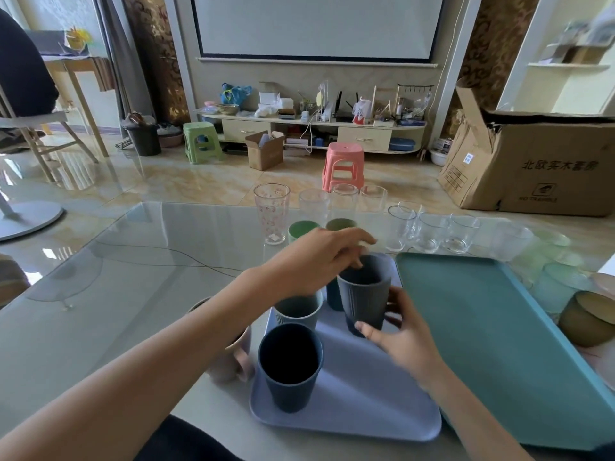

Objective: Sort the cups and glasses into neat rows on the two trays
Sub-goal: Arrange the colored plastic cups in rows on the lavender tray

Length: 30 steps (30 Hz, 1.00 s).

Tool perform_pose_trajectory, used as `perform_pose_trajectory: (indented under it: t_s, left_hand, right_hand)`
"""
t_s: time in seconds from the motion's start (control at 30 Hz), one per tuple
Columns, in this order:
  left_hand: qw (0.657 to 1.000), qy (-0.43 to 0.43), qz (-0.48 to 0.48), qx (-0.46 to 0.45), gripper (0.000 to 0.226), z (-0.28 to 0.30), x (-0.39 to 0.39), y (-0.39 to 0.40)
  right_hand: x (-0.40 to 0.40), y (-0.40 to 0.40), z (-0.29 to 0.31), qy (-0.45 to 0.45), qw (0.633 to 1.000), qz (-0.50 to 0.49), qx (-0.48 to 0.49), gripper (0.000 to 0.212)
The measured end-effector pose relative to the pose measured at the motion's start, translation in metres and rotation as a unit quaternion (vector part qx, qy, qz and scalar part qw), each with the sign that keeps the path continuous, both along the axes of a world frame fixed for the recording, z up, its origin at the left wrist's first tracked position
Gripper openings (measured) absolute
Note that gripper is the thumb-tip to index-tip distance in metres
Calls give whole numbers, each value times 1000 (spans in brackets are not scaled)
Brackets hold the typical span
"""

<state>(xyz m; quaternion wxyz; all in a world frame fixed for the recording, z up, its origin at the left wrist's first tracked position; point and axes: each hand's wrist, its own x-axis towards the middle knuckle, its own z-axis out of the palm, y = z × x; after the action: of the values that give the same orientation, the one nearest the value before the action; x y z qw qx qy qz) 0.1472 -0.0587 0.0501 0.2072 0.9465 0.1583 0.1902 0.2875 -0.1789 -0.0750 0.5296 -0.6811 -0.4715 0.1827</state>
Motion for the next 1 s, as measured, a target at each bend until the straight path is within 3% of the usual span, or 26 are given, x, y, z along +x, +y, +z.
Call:
perform_pose_trajectory:
  t_s: [0.1,0.23,0.6,0.83,1.0]
  left_hand:
    - [997,39,51,36,23,-7,-15,19]
    - [976,125,143,108,16,-17,-34,40]
    - [965,211,151,-19,10,-46,-51,60]
    - [966,192,169,-43,8,-49,-42,55]
    - [962,186,185,-74,10,-44,-49,61]
  right_hand:
    - [-4,-4,-17,56,998,7,-40,52]
    - [-8,1,-34,66,995,11,-70,56]
    - [-20,-3,-35,55,994,22,-93,55]
    - [-23,-3,-33,58,993,23,-104,53]
    - [-25,-7,-28,70,989,42,-122,64]
